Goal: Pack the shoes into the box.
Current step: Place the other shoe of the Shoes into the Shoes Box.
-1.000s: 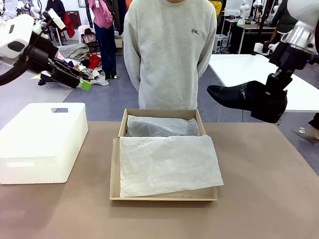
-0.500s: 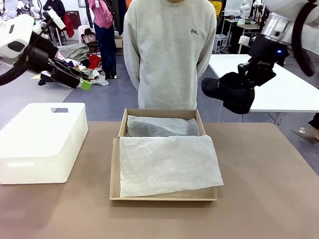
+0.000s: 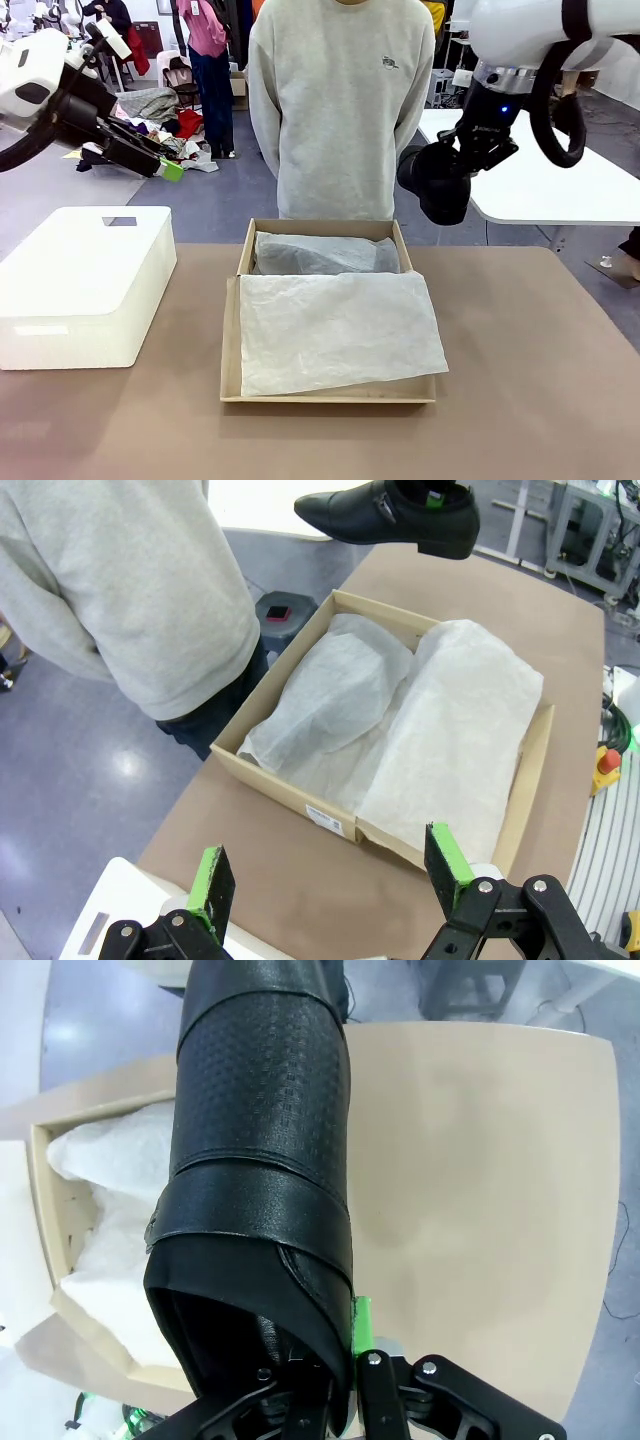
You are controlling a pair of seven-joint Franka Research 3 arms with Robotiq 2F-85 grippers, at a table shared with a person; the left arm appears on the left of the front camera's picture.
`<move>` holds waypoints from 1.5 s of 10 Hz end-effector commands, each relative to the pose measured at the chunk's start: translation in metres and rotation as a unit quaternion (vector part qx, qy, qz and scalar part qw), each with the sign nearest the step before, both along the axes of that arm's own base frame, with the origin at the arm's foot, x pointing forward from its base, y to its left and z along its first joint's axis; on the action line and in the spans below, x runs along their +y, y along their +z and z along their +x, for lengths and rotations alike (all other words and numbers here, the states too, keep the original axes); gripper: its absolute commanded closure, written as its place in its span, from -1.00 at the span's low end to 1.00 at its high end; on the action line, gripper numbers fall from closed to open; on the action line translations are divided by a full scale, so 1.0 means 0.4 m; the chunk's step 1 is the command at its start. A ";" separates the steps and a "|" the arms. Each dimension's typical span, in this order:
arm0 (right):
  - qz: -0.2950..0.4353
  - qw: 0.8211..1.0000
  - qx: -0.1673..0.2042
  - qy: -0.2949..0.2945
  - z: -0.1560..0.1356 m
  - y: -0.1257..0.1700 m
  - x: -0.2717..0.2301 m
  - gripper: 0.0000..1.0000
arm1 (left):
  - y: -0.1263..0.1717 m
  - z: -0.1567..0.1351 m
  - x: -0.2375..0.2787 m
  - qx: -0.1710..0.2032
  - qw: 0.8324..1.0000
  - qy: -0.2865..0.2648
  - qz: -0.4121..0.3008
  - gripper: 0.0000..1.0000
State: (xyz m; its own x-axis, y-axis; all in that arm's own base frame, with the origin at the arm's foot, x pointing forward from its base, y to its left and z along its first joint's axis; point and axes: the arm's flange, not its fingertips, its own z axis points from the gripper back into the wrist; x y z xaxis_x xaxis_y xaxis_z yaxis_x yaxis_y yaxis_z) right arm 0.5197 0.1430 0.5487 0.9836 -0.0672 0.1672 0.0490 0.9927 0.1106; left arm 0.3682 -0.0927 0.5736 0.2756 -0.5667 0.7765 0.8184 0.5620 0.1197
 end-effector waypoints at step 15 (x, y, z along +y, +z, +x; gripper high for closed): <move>0.036 0.920 0.041 -0.389 -0.077 0.055 0.298 1.00 | -0.003 0.002 0.002 -0.002 1.000 -0.008 -0.005 -1.00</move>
State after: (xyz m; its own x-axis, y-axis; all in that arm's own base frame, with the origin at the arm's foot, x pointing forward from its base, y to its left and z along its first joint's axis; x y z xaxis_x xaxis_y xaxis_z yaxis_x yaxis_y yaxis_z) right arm 0.4766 0.2431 0.5621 0.7228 -0.6875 0.0704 0.6750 0.7242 0.1411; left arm 0.3682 -0.0927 0.5736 0.2756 -0.5667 0.7765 0.8184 0.5620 0.1197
